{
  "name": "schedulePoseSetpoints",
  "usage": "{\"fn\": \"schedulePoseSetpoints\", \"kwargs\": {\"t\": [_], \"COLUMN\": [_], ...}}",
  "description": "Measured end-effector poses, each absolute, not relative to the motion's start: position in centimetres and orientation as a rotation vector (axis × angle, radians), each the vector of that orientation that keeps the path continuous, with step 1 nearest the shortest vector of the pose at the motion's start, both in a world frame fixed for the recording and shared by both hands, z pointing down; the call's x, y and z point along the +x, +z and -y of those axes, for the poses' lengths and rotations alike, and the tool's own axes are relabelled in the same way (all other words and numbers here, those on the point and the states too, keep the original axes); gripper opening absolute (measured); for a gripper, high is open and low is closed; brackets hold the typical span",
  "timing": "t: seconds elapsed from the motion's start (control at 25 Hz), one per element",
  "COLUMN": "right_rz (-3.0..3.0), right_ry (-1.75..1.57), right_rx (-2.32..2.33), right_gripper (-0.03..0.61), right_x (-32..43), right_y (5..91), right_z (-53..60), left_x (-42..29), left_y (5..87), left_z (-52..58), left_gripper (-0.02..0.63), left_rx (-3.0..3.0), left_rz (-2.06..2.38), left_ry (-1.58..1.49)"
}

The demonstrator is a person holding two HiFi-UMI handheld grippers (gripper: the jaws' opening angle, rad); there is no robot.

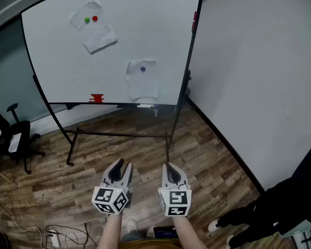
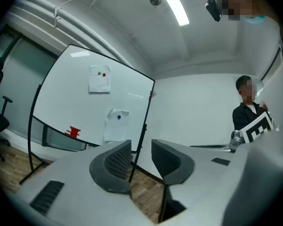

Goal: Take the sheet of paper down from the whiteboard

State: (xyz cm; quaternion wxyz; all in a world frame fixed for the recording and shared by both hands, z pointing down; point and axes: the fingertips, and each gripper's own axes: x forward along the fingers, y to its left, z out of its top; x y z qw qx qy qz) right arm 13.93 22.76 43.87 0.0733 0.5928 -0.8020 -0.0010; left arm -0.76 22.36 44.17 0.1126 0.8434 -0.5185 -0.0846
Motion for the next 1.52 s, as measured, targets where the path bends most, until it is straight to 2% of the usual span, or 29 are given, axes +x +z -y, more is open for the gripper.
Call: {"fn": "schedulePoseSetpoints", "kwargs": {"t": [0.56,0.84,1.12,1.52], "right_rz": [2.509,2.531,2.471,2.424], "right_ry": [0.065,0.081,0.04,-0.017], "right_rx": [1.801,1.748,1.742,1.764], "right_gripper": [0.011,0.021,0.023,0.031], "right_x": [15.3,14.9,14.6,10.5], "right_y": [43.9,44.9,46.8,45.0], "right_z": [-23.4,-20.2,-10.3,12.8], "left_x": [-1.0,-1.9,-2.8,-6.3], "left_y": [43.8,44.5,46.0,44.2], "left_z": [-23.2,-20.2,-9.2,14.3], "left_gripper": [0.136,0.13,0.13,0.13], "left_rx": [2.443,2.414,2.413,2.448], "left_rz": [1.553,1.564,1.553,1.5], "left_ry": [-0.286,-0.324,-0.348,-0.312]}}
